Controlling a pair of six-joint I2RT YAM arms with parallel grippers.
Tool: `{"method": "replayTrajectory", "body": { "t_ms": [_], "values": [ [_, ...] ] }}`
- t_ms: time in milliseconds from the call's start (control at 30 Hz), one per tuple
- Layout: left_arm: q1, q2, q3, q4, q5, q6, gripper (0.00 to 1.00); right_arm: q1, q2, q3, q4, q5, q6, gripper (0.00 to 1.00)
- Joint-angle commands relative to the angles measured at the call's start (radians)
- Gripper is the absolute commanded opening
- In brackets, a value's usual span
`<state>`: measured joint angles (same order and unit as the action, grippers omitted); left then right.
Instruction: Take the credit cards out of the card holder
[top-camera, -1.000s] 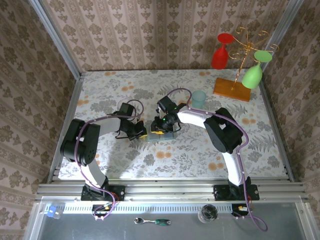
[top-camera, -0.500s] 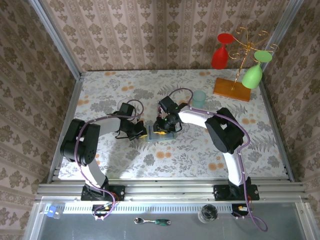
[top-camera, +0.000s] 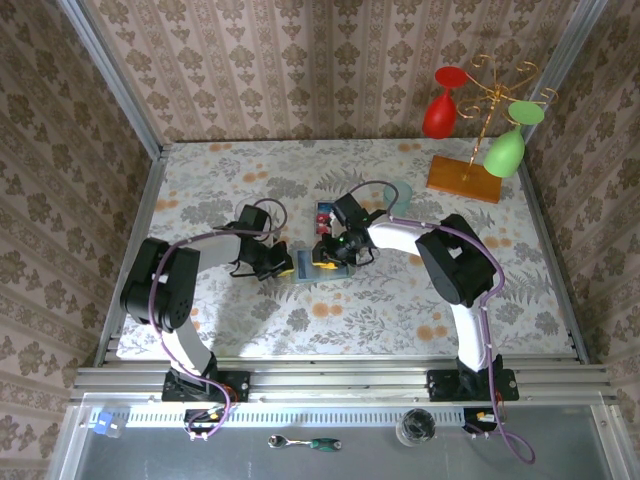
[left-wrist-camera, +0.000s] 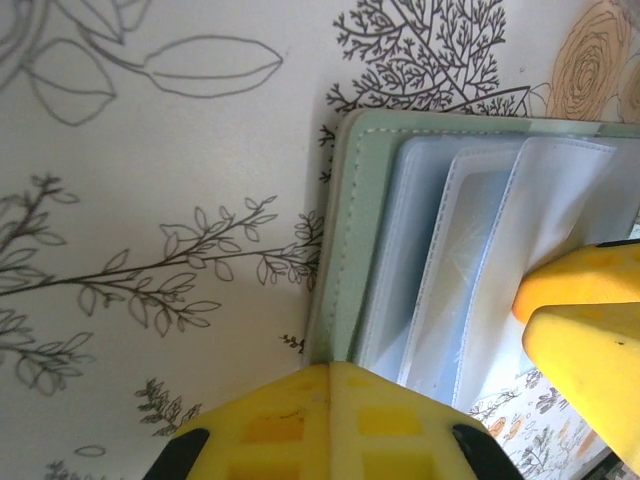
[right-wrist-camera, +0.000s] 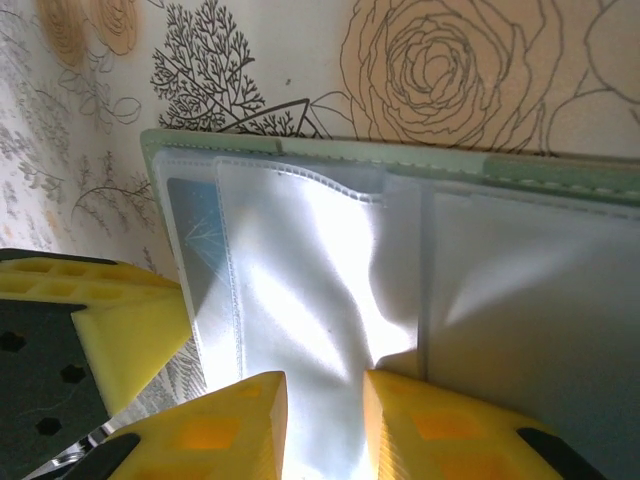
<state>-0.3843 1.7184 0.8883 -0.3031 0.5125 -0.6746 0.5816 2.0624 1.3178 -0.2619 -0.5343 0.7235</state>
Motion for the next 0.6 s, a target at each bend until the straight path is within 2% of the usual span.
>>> {"method": "replayTrajectory", "body": {
  "t_ms": [0,167,267,567],
  "values": [
    [0.01,-0.064,0.036,-0.053,-0.034,0.017,0.0,-0.018,-0.023,-0.041,0.06,-0.041,0.032,0.27],
    [-0.003,-0.104,0.056,-0.038,-0.021,-0.019,0.01,-0.032,-0.012,-0.062,0.11,-0.091,0.046,0.27],
    [-0.017,-0.104,0.056,0.014,0.006,-0.062,0.09,-0.038,-0.009,-0.067,0.113,-0.105,0.047,0.27],
    [-0.065,-0.002,0.074,0.096,0.036,-0.115,0.2,-0.066,-0.011,-0.105,0.15,-0.141,0.048,0.24]
  ]
}}
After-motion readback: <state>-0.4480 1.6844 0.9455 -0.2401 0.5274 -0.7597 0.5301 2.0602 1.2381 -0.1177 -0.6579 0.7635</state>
